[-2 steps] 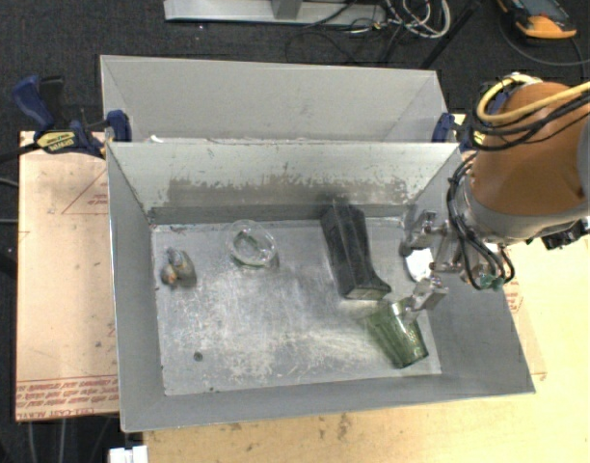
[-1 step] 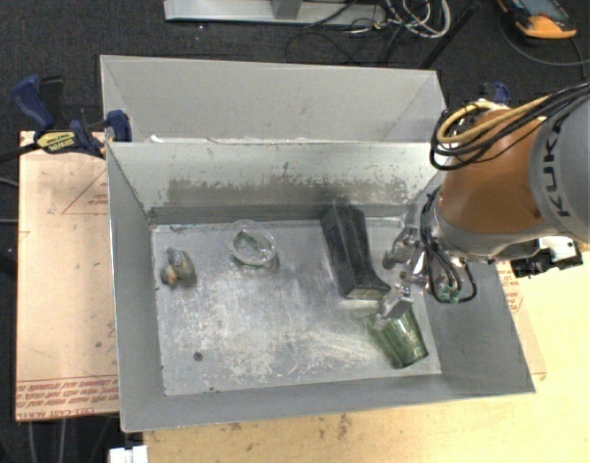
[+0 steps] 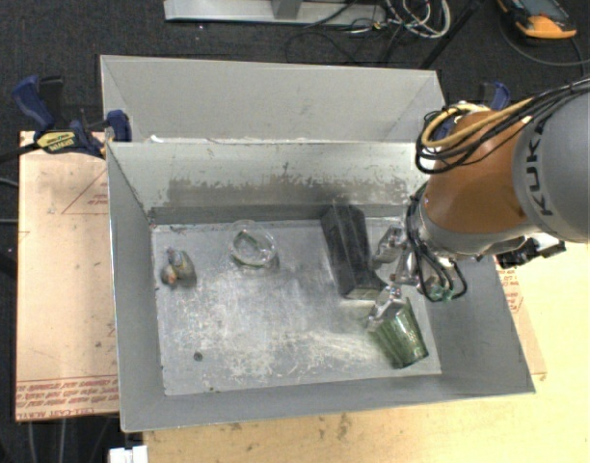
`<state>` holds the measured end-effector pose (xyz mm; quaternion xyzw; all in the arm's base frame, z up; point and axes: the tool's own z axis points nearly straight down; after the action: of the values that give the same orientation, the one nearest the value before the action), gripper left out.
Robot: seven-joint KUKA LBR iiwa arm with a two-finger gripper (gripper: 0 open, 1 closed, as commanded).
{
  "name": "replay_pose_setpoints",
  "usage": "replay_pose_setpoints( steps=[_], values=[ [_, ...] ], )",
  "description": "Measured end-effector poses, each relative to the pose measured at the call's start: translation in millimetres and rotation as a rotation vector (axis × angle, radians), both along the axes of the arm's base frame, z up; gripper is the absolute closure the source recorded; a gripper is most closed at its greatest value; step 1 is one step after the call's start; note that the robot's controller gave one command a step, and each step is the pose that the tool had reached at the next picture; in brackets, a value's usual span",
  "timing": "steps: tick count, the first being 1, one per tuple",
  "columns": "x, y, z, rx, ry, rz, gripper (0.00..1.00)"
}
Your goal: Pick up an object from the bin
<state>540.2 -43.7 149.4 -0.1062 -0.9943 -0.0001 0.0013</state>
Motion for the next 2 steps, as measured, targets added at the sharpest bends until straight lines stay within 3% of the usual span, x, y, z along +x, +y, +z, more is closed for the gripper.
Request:
replay_pose_setpoints(
  steps=[1, 2],
  values=[
    [-1.7, 7.8, -40.3, -0.001, -0.026, -0.118, 0.00],
    [-6.1, 7.6, -40.3, 0.000, -0.002, -0.114, 1.00]
  ],
)
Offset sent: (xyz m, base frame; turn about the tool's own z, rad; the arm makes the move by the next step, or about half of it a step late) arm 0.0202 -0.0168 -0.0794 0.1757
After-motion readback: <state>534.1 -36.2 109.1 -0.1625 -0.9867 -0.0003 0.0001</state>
